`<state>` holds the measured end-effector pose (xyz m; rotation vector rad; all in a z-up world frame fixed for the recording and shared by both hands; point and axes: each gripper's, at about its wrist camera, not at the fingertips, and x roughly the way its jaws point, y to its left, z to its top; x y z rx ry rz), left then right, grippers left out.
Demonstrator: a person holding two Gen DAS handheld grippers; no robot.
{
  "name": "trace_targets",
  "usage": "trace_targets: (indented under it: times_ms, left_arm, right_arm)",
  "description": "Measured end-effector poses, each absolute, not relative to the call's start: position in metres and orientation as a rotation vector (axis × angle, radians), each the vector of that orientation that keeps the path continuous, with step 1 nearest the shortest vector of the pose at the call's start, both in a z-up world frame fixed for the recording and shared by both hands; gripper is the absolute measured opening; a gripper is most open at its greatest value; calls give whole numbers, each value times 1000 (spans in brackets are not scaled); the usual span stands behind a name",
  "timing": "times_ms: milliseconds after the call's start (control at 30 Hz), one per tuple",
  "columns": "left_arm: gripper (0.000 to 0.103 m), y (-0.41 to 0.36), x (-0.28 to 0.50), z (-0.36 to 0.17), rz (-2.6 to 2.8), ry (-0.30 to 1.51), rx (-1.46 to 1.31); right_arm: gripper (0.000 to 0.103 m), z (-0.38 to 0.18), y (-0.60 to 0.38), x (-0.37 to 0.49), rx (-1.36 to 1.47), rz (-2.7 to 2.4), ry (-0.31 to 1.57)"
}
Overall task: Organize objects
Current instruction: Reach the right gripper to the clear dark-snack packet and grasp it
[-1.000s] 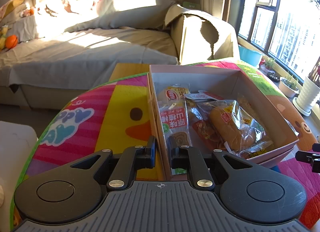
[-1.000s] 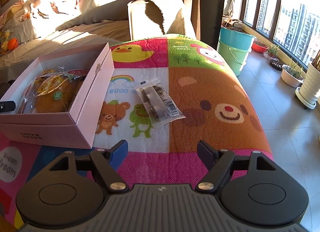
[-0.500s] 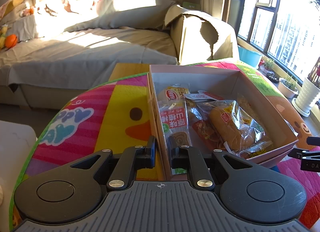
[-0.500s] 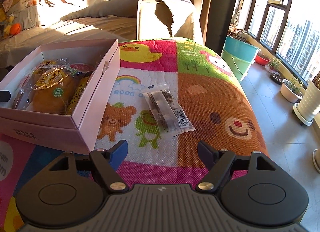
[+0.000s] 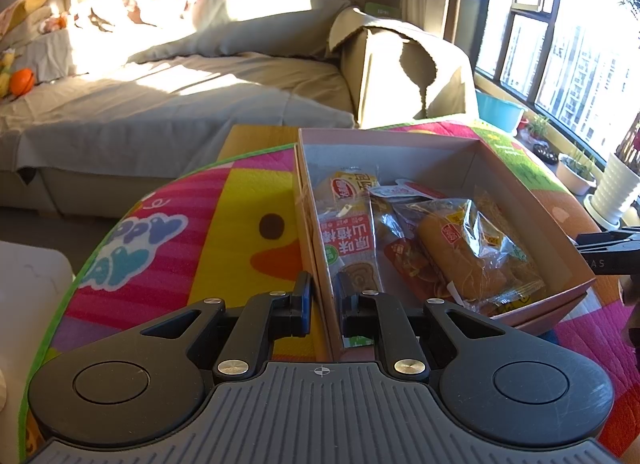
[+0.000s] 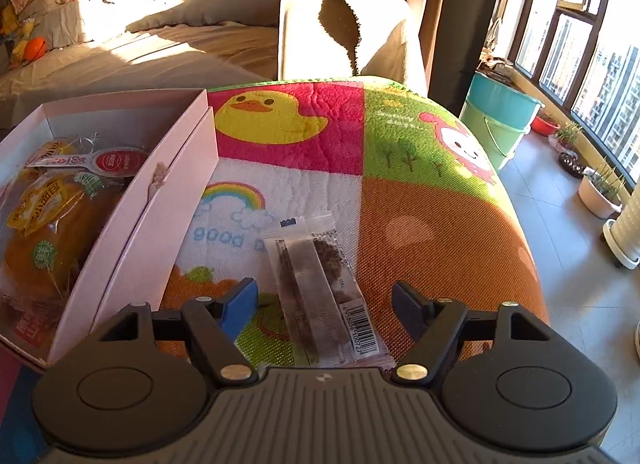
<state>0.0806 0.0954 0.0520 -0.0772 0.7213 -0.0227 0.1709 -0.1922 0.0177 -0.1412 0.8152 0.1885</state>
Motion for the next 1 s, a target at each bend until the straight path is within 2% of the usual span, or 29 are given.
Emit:
trace_targets:
  times_ms: [67,100,667,867,1000]
  left_arm:
    - [15,95,82,52,-23,722,-75]
    - [15,95,81,53,-24,722,-74]
    - [15,94,81,53,-26,722,-77]
    - [15,94,81,54,-28,723,-77]
    - [15,94,81,54,-28,723,-78]
  right_arm:
    - [42,19,-196,168,-94,206,829]
    - [41,20,-197,165,-88,203,831]
    - [42,24,-212,91,-51,190,868]
    - [58,20,-203,98,-74,186,839]
    - [60,18,-198,104,-88,194,822]
